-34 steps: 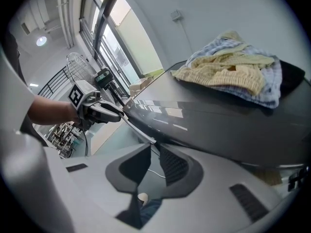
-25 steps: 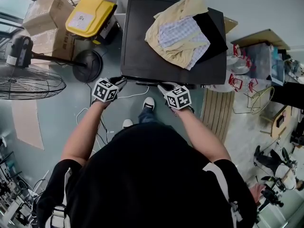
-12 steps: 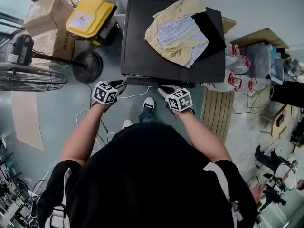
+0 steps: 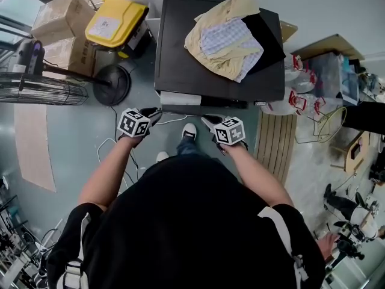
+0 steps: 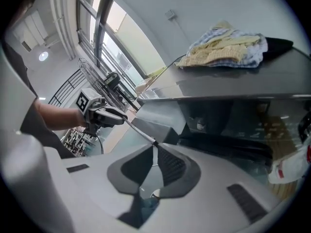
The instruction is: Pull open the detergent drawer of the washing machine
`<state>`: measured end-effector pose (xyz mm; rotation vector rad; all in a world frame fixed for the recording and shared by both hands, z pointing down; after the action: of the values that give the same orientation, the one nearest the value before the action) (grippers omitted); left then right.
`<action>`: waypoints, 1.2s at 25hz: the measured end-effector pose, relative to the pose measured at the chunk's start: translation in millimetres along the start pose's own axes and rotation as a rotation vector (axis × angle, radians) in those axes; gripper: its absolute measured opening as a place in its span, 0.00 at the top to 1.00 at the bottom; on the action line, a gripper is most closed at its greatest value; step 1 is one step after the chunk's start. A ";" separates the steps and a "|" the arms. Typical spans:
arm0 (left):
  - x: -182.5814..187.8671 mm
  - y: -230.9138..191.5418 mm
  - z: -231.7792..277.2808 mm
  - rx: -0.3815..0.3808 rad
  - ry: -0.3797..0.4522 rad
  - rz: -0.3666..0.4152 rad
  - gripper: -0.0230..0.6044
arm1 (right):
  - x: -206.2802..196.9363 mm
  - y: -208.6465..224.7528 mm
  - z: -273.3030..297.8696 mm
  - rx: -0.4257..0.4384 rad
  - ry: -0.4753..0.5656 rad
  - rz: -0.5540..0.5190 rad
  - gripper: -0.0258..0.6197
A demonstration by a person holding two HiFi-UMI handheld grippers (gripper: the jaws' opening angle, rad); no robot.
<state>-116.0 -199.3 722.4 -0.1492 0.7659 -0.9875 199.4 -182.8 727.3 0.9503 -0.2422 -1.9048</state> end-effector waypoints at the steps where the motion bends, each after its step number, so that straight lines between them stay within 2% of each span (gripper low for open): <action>1: -2.7 1.5 -1.2 -0.003 0.000 -0.003 0.78 | -2.4 -1.8 -0.5 0.002 -0.001 0.003 0.91; 14: -34.8 24.8 -10.1 -0.032 -0.015 -0.015 0.78 | -39.6 -21.3 -11.4 0.020 0.012 0.050 0.91; 30: -65.4 47.5 -18.4 -0.058 -0.045 -0.008 0.78 | -72.2 -39.7 -21.9 0.060 -0.014 0.035 0.91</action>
<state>-115.4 -116.5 721.5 -0.2246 0.7532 -0.9672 205.3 -97.7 728.5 0.9665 -0.3235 -1.8823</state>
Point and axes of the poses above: the fingertips, and each gripper's own axes: z forward along the fingers, y to its right, x out of its top, the point moved 10 cm from there along -z, backward along the fingers
